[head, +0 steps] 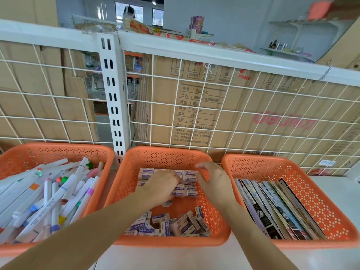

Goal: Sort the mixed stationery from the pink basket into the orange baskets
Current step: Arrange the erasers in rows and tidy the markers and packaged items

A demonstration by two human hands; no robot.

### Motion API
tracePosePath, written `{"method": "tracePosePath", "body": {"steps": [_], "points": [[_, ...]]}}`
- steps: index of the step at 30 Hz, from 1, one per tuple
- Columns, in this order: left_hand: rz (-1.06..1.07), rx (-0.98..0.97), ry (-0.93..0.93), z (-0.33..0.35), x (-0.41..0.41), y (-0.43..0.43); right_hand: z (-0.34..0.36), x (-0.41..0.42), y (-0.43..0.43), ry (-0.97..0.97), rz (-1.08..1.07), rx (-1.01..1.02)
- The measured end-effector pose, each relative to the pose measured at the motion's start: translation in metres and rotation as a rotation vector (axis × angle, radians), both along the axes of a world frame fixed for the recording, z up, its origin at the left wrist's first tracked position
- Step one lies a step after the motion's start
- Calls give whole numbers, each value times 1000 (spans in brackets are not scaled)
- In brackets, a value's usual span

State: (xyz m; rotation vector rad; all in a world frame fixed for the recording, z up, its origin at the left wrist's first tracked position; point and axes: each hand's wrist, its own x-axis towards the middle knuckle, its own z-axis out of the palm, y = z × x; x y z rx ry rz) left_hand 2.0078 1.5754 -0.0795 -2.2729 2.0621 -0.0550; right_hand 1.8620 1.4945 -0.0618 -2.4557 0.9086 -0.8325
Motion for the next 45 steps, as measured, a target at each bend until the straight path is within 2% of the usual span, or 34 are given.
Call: {"method": "tracePosePath", "body": {"steps": [3,9,14,21,30,32,36,45], "points": [[12,1,-40,-1,-2,-1,0,0,0,-3,0,-1],[-111,-6,0,0,-5,-5,-2,-1,1,14,-4,-18],[-132,24,-3,-4,-1,-7,-2,-1,1,35,0,-47],[-182,-29,27,-7,-3,-2,-2,0,2,46,-2,-54],[-160,20,25,-10,-2,3,-2,0,3,40,2,-46],[-149,28,68,-11,-3,2,-2,-1,3,36,4,-45],[-39,-4,274,-11,1,-1,-2,-1,3,32,8,-29],[120,-41,364,-12,4,-6,-1,-2,2,29,16,-26]]}}
